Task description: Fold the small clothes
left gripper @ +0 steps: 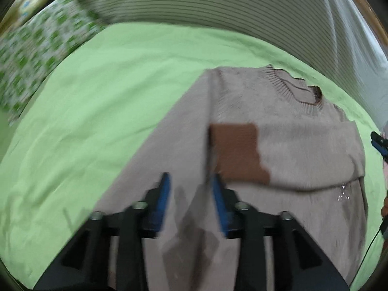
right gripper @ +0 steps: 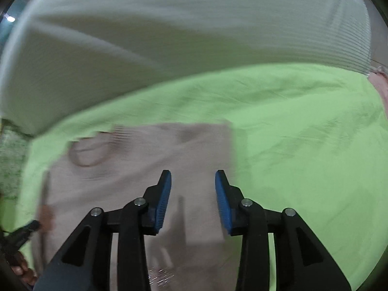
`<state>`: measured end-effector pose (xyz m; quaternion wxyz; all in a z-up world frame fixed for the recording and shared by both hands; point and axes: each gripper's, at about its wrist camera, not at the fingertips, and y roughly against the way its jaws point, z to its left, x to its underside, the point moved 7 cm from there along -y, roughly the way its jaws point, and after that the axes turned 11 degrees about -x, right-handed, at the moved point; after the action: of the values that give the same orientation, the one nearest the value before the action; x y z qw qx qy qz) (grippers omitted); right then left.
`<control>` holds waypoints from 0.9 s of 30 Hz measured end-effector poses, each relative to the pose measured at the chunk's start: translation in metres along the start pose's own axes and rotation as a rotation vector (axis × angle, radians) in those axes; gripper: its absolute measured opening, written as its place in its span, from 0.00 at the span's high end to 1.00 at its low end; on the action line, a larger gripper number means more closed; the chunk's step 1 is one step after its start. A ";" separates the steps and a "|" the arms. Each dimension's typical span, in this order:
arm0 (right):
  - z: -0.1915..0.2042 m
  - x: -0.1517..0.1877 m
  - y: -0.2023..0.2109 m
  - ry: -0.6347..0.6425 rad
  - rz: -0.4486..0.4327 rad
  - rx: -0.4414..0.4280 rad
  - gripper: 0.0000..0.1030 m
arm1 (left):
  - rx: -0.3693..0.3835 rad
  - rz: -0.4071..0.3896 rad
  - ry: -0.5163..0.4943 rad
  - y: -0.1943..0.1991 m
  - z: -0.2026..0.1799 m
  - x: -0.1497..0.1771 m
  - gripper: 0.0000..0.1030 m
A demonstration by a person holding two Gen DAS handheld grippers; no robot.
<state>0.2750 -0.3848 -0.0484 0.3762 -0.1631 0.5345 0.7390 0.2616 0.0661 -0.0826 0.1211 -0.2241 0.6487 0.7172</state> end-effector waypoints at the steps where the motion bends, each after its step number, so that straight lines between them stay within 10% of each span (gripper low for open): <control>1: 0.016 0.009 0.007 0.005 0.003 -0.047 0.61 | 0.008 0.008 0.016 0.006 0.010 0.007 0.54; 7: 0.105 0.072 0.015 0.069 0.114 -0.296 0.61 | 0.031 0.136 0.058 0.037 0.067 0.076 0.47; 19: 0.120 0.133 0.010 -0.022 0.220 -0.287 0.61 | -0.040 0.260 -0.259 0.069 0.034 0.201 0.36; 27: 0.113 0.134 0.037 -0.022 0.186 -0.256 0.61 | 0.046 0.361 -0.050 0.057 0.080 0.205 0.95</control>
<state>0.1771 -0.2355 -0.0672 0.2880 -0.1512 0.4446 0.8346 0.0433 0.1137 -0.1259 0.0114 -0.0835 0.6912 0.7177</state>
